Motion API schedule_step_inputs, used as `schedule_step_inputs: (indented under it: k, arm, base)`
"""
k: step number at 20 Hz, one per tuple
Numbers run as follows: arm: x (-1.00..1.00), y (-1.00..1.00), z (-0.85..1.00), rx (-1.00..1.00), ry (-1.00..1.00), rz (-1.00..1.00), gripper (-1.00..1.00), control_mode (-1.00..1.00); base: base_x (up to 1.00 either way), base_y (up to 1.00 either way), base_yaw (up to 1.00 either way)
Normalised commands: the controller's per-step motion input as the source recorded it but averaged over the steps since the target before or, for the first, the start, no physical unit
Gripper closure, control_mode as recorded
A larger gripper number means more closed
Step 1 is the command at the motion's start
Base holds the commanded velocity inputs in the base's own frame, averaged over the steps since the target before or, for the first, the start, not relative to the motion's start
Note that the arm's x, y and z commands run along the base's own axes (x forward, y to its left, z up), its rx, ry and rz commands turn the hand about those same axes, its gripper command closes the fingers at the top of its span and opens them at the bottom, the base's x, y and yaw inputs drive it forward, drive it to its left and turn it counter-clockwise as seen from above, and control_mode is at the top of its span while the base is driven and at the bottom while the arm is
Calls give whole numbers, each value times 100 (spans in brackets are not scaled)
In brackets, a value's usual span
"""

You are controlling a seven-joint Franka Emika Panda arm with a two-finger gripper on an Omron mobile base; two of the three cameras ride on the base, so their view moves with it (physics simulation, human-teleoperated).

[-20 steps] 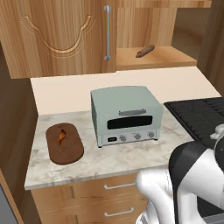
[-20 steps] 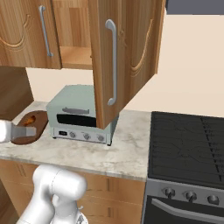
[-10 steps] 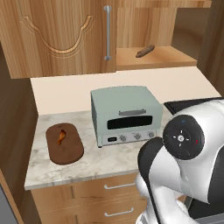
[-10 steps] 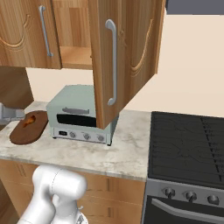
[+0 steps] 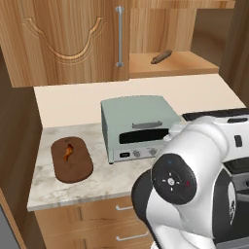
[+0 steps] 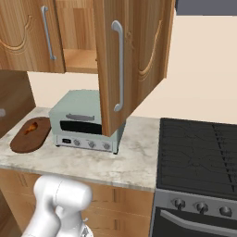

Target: Open the cabinet, retrieve the rolling pin, and place it next to the meat on the cutting board to prepare for tenderizing.

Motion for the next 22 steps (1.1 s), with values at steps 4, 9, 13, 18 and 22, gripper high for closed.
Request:
schedule_step_inputs:
  k: [4, 9, 13, 18, 22]
  arm:
    - [20, 46, 3, 0, -22, 21, -100, -100]
    - [30, 34, 14, 0, -17, 20, -100, -100]
    - [40, 22, 23, 0, -14, 19, -100, -100]
    - [45, 11, 21, 2, -12, 16, -100, -100]
    - [46, 11, 13, 3, -12, 13, -100, -100]
  base:
    - [0, 0, 0]
    - [0, 0, 0]
    - [0, 0, 0]
    - [0, 0, 0]
    - [0, 0, 0]
